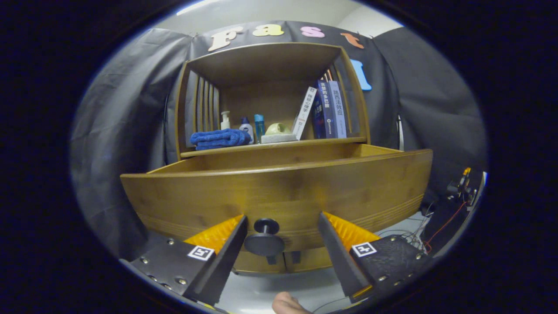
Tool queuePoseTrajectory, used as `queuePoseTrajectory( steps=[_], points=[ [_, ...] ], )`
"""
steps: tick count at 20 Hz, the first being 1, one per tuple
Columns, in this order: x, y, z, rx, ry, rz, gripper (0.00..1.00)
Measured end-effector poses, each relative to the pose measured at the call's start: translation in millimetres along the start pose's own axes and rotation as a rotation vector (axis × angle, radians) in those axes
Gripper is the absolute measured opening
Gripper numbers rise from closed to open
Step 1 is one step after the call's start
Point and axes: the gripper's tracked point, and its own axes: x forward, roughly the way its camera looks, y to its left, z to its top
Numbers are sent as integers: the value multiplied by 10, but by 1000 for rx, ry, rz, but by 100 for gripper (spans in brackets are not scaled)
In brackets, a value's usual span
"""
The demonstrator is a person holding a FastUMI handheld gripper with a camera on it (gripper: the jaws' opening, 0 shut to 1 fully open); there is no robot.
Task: Pull open the drawer, take out the items inside it, and place them on the countertop above the cabinet.
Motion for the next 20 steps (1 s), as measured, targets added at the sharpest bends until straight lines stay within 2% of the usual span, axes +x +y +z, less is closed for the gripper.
queuePoseTrajectory(
  steps=[20],
  points=[
    [818,-2,152,16,-18,22,98]
  ],
)
